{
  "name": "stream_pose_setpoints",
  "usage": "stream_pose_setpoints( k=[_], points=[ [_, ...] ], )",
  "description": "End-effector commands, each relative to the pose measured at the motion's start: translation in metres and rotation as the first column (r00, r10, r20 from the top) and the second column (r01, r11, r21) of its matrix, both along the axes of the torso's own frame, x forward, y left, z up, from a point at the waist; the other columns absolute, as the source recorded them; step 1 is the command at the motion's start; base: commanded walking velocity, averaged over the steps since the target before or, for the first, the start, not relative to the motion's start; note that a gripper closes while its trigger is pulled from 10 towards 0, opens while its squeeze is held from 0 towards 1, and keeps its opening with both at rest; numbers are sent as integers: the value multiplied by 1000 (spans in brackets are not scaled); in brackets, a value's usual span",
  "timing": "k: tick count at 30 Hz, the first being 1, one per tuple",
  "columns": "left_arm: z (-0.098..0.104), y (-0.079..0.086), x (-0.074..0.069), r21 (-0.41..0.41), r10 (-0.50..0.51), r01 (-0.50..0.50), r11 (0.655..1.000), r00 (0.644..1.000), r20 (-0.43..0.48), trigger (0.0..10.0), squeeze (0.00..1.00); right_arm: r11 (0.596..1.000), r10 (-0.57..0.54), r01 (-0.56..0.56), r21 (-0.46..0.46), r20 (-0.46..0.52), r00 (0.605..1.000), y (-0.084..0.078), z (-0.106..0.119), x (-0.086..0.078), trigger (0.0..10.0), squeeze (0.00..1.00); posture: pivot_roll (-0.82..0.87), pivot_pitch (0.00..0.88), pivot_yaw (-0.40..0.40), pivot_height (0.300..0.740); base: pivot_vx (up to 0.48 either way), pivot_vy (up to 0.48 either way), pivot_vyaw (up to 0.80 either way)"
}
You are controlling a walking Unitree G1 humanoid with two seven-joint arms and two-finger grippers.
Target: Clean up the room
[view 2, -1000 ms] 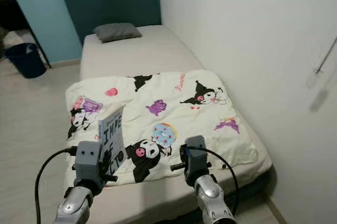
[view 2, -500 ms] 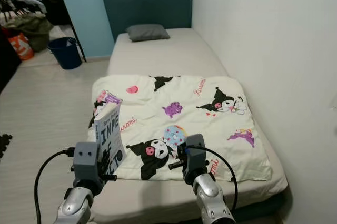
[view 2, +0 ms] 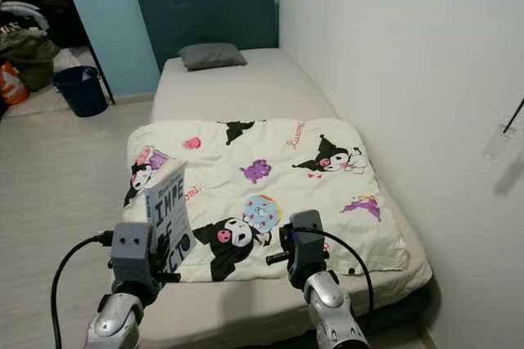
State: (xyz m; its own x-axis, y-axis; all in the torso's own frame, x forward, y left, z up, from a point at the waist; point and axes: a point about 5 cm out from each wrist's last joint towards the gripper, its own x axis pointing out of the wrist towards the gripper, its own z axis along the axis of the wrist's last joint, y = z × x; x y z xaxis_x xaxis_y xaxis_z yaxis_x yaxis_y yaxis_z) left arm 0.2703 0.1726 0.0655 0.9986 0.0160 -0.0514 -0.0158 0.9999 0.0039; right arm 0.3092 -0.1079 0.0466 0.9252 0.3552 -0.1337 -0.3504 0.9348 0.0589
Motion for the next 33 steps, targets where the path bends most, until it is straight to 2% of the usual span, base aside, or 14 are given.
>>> stream_pose_setpoints(
  k=[1, 27, 33],
  points=[
    [4, 3, -1, 9, 8, -9, 1000, 999, 33, 10000, 0, 1000, 9, -9, 6, 0, 1000, 3, 0, -1, 10000, 0, -2, 110, -29, 740, 0, 0, 0],
    [5, -1, -3, 13, -21, 21, 1000, 999, 27, 10000, 0, 999, -52, 52, -4, -19, 998, -6, -4, -1, 10000, 0, 0, 114, -31, 740, 0, 0, 0],
    [6, -1, -3, 9, -26, 26, 1000, 999, 31, 10000, 0, 998, -57, 57, 2, -20, 998, -6, -4, -1, 10000, 0, 2, 115, -30, 740, 0, 304, 0]
  ],
)
